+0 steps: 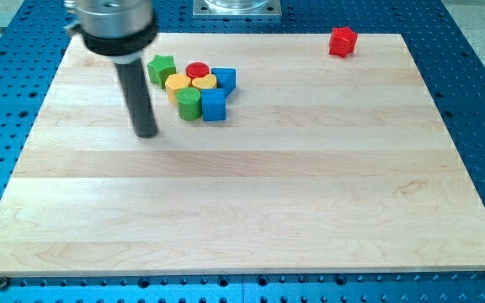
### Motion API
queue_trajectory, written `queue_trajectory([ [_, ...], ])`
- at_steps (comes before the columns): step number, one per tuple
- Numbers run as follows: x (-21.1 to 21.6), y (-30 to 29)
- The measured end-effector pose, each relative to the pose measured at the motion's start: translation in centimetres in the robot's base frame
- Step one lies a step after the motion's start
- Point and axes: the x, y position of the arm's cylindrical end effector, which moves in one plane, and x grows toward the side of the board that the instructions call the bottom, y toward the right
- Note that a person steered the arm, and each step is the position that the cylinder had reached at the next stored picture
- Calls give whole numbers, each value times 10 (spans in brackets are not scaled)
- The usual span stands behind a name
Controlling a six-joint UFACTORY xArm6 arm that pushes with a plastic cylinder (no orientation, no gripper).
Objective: Place the green star at the right side of the blue cube
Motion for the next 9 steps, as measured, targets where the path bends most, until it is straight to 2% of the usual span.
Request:
queue_trajectory([
  [2, -60, -7],
  [3, -85, 6],
  [4, -111, 48],
  [6, -131, 38],
  [7, -149, 73],
  [8, -171, 84],
  [9, -171, 120],
])
